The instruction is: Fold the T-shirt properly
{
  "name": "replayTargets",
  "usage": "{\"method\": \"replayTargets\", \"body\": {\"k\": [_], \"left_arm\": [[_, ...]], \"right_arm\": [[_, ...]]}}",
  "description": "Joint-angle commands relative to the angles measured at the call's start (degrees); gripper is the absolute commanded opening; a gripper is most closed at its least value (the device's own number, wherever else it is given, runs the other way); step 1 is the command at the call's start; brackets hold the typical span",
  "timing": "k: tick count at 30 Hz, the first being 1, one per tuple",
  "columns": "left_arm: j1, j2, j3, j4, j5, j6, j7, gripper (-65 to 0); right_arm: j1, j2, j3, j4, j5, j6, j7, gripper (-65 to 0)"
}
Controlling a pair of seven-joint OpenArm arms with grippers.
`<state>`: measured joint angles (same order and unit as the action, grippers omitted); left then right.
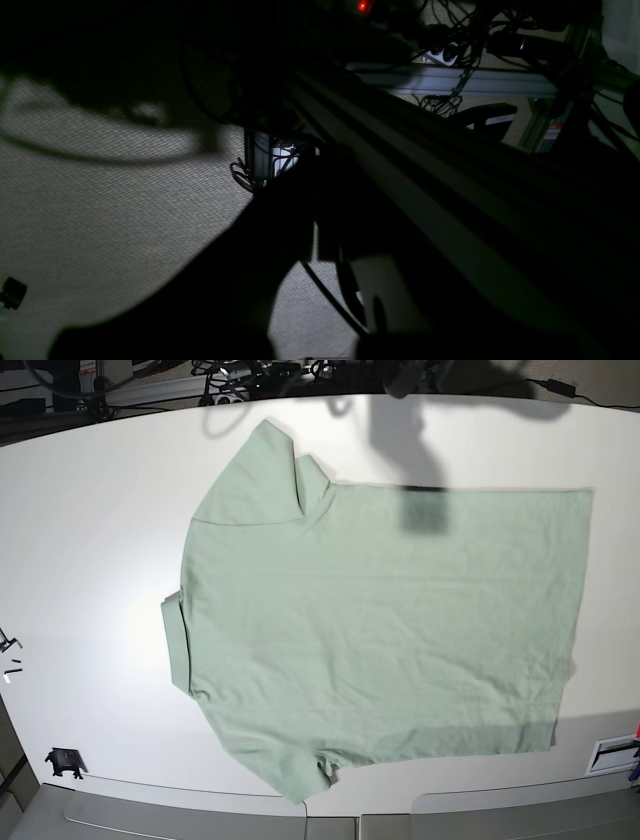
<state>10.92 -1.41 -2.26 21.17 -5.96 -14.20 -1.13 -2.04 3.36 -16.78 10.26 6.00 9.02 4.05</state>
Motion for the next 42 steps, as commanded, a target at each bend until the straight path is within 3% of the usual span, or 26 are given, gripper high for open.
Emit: {"method": "replayTargets", "body": {"k": [1, 15, 27, 34, 42], "left_arm": [[0.35, 0.44, 0.07, 0.31, 0.13, -0.85, -0.17, -65.0], [0.70, 0.37, 0.07, 0.31, 0.13, -0.85, -0.17, -65.0], [8.13, -2.36, 0.07, 5.84, 3.54, -0.83, -4.92, -65.0], [15.54, -5.01, 0.04, 14.45, 3.52, -0.83, -4.94, -65.0], [27.65, -9.27, 0.04, 29.53, 3.32, -0.83, -4.92, -65.0]], "right_arm": [[0.11, 0.15, -0.13, 0.39, 0.17, 0.17, 0.72, -65.0], [-0.26, 0.24, -0.13, 0.37, 0.15, 0.20, 0.61, -65.0], [-5.05, 3.72, -0.13, 0.57, 0.17, 0.61, 4.61, -65.0], [-10.78, 6.88, -0.13, 7.02, 0.17, 4.81, 6.23, -65.0], [-23.78, 12.39, -0.13, 23.43, 2.49, 10.64, 6.29, -65.0]]}}
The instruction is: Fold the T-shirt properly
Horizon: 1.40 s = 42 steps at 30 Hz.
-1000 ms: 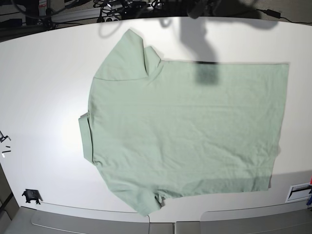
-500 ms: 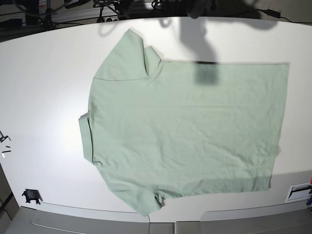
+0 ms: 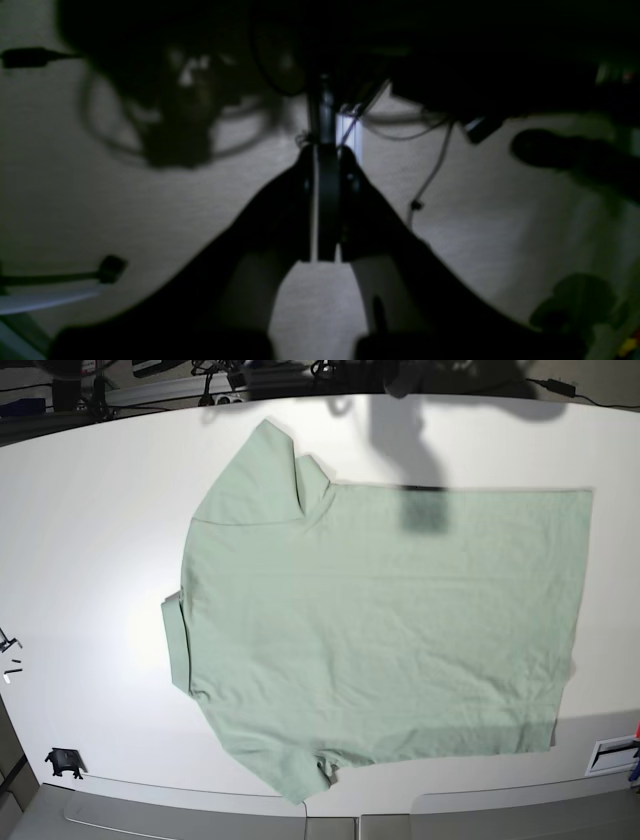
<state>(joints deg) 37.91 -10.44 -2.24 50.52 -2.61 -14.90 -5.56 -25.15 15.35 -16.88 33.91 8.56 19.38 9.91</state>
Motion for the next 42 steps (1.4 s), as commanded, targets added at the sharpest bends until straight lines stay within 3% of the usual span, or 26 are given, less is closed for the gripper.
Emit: {"method": "replayTargets", "body": {"k": [1, 6, 10, 13, 16, 20, 23, 24, 30, 36, 39, 42], "left_arm": [[2.32, -0.92, 0.02, 2.49, -0.02, -0.13, -0.48, -65.0], [10.62, -4.50, 0.02, 15.15, -0.02, -0.13, -0.26, -65.0], [17.22, -7.19, -0.92, 26.01, -0.70, -0.15, 2.60, -65.0], [22.23, -8.37, -3.43, 33.99, -4.79, -0.79, 4.70, -65.0], [26.73, -8.76, -7.54, 41.51, -8.31, -6.14, 4.76, -65.0], [30.93, -8.79, -13.40, 50.05, -13.81, -17.16, 5.60, -65.0], [32.28, -8.76, -17.16, 55.23, -18.58, -25.10, 10.23, -65.0], [32.44, -8.76, -18.29, 56.61, -20.15, -25.10, 12.13, -65.0], [32.39, -8.44, -23.78, 60.70, -32.04, -25.10, 21.07, -65.0], [32.00, -8.48, -25.97, 60.74, -37.99, -25.10, 21.44, -65.0], [31.26, -8.48, -25.92, 60.74, -37.99, -25.10, 21.44, -65.0], [30.77, -8.46, -25.92, 60.74, -37.99, -25.10, 21.44, -65.0]], "right_arm": [[-2.67, 1.33, 0.00, 2.23, 1.64, 1.25, 0.44, -65.0], [-12.70, 6.40, 0.11, 14.73, 8.22, 2.58, 0.42, -65.0], [-21.16, 9.29, 3.04, 26.08, 8.20, 2.75, 0.42, -65.0], [-27.89, 10.21, 7.91, 35.80, 8.68, 2.93, 0.39, -65.0], [-34.07, 10.36, 13.84, 45.55, 12.55, 6.08, 0.35, -65.0], [-39.52, 10.32, 21.00, 57.05, 19.34, 13.88, 0.07, -65.0], [-41.27, 9.81, 25.81, 64.46, 23.47, 19.74, 0.04, -65.0], [-41.42, 9.27, 27.45, 66.69, 24.90, 20.62, 0.04, -65.0], [-40.83, 3.63, 37.53, 76.19, 38.05, 20.62, -0.46, -65.0], [-35.28, -2.19, 44.35, 76.87, 51.43, 20.62, -14.56, -65.0], [-32.24, -3.72, 45.48, 75.54, 54.27, 12.55, -17.94, -65.0], [-28.70, -5.03, 45.48, 73.68, 51.28, 3.87, -17.86, -65.0]]}}
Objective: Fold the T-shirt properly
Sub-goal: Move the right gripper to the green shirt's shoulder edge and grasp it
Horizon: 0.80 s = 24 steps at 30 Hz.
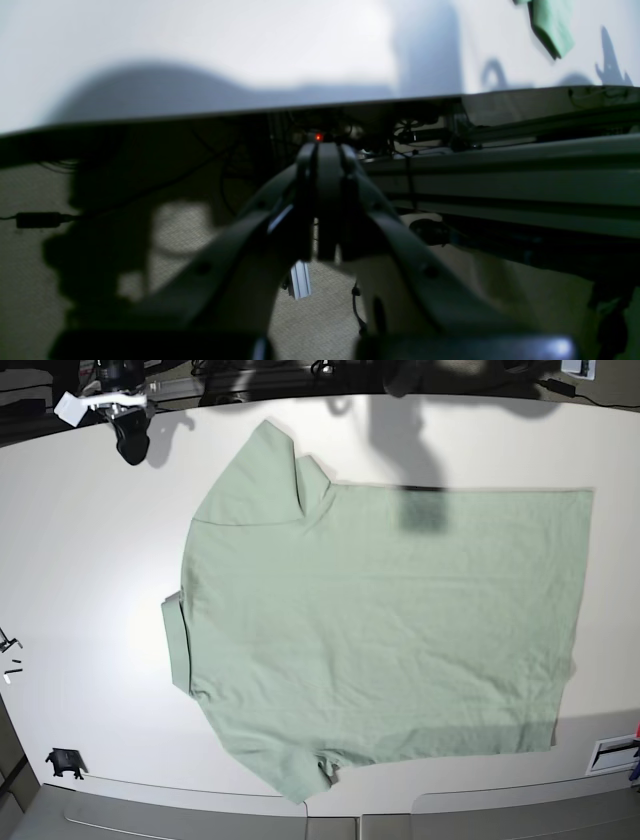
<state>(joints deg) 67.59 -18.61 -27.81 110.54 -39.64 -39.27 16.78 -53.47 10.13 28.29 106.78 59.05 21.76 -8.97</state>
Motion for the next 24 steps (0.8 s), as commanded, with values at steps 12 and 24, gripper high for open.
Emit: {"method": "replayTargets", "body": {"k": [12, 24], "left_arm": [[0.63, -0.31, -0.35, 0.72, -0.96, -0.73, -0.44, -65.0], [0.63, -0.31, -0.35, 0.72, -0.96, -0.73, -0.46, -65.0]], "right_arm": [[11.30, -1.09, 0.22, -0.44, -15.61, -3.96, -2.62, -35.5], [27.21, -1.09, 0.17, -11.74, -19.82, -2.49, -11.52, -35.5]]}}
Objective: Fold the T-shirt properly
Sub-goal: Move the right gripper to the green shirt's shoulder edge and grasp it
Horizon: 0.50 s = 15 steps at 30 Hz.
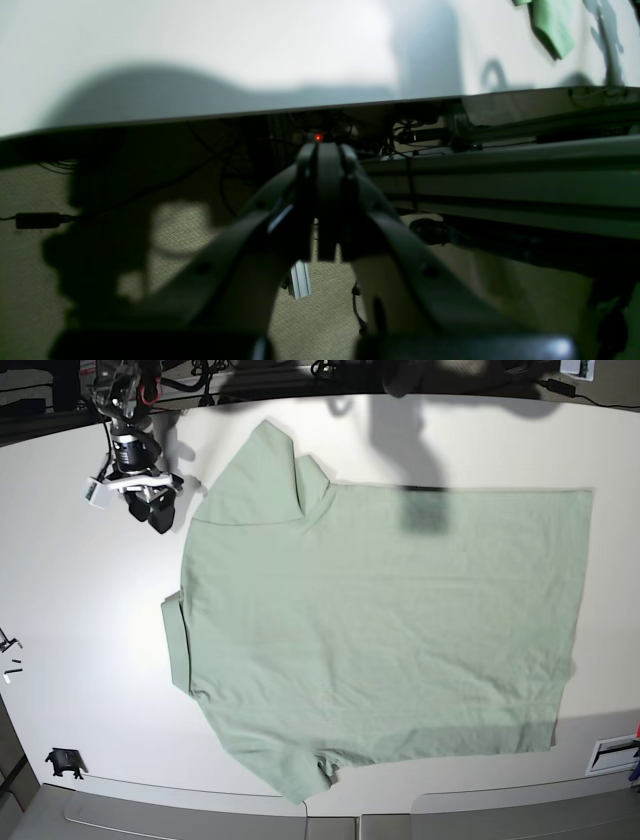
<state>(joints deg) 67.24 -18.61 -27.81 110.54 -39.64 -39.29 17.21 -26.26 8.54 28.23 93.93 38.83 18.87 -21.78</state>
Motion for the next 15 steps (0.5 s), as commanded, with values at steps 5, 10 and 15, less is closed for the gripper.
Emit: {"method": "replayTargets", "body": {"k": [5, 10, 15], "left_arm": [[0.98, -0.31, -0.35, 0.72, -0.96, -0.71, -0.92, -65.0], [0.98, -0.31, -0.35, 0.72, -0.96, -0.71, -0.92, -65.0], [0.98, -0.31, -0.35, 0.72, -0.96, -0.71, -0.92, -65.0]], "right_arm": [[4.61, 0.48, 0.20, -6.73, 3.89, 4.13, -3.80, -35.5], [6.25, 0.52, -1.20, -8.15, 4.87, 5.38, -5.73, -35.5], [6.25, 0.50, -5.99, -8.15, 4.83, 5.40, -5.68, -35.5]]}}
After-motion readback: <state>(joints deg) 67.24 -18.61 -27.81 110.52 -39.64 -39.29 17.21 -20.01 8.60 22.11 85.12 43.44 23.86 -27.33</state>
